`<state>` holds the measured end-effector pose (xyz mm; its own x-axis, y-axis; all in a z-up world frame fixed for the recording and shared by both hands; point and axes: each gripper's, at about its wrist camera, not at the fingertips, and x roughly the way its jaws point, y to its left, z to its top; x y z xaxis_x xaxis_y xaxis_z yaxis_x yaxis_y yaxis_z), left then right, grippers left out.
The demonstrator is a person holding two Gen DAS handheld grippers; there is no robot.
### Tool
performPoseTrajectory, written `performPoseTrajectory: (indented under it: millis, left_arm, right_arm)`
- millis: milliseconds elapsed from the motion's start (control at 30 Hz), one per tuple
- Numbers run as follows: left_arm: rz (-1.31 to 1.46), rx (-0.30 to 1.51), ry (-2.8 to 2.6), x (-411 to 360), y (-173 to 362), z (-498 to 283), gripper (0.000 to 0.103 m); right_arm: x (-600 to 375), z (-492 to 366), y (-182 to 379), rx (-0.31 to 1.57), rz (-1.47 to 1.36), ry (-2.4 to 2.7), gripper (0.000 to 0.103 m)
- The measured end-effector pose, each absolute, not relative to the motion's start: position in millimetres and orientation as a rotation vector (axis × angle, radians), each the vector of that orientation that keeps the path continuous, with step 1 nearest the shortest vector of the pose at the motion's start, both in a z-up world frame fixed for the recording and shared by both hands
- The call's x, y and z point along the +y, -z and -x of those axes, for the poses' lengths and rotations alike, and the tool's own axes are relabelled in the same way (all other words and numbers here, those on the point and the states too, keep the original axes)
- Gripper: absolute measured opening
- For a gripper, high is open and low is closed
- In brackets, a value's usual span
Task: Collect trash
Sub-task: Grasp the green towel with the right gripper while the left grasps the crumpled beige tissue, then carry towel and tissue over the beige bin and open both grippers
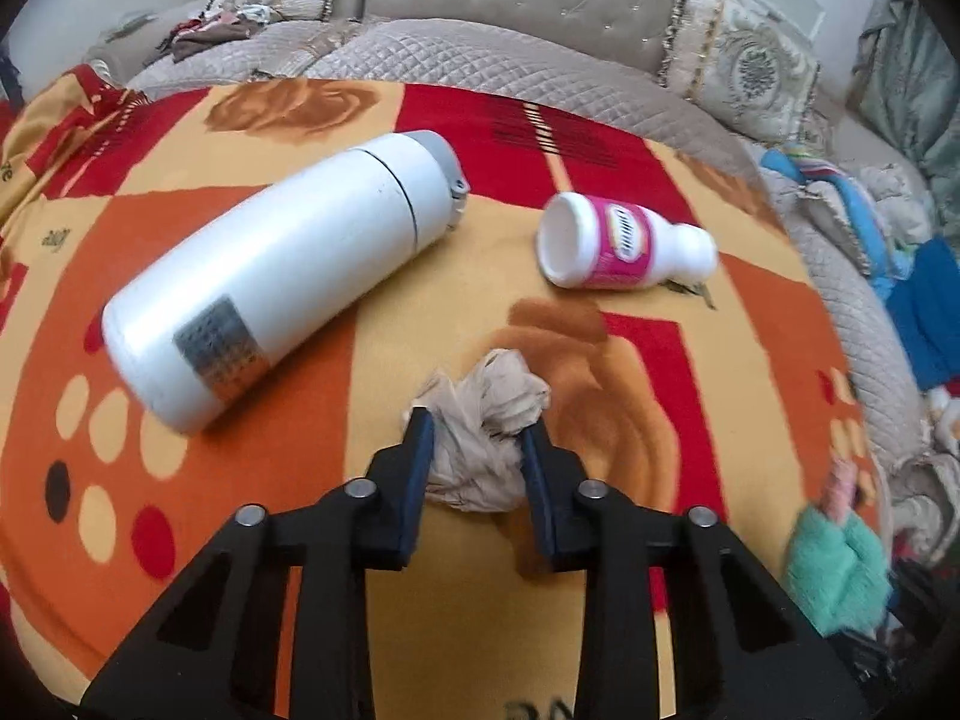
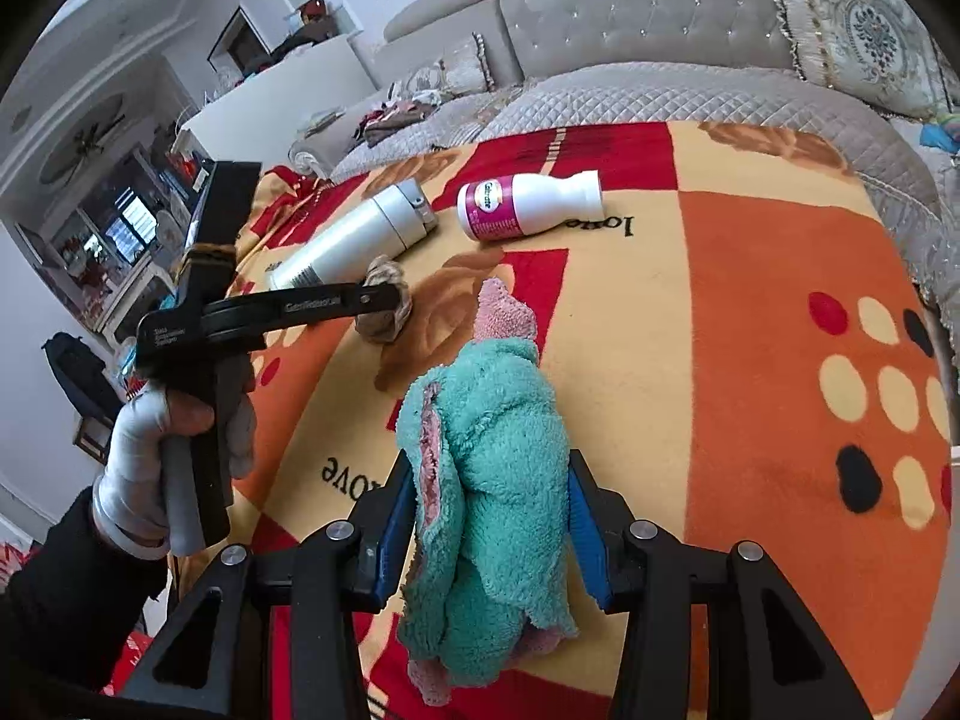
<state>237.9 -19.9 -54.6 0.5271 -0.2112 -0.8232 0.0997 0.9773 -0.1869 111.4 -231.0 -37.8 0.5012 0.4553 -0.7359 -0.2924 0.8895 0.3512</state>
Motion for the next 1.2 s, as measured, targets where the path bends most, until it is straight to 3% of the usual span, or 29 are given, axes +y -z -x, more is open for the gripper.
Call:
performPoseTrajectory:
  millis: [67, 600, 1200]
  left_arm:
    - [0.111, 0.988, 0.196, -22, 49, -225, 0.014]
    - [0.048, 0.943, 0.371, -89, 17, -124, 0.012]
    - [-0.016, 0.929, 0.573, -192, 6, -74, 0.012]
  right_arm:
    - [-230, -106, 36, 0.941, -0.180, -0.444, 0.045]
    - [-248, -58, 24, 0.898, -0.180, -0.328, 0.045]
    - [-342, -4, 13, 0.839, -0.265, -0.134, 0.045]
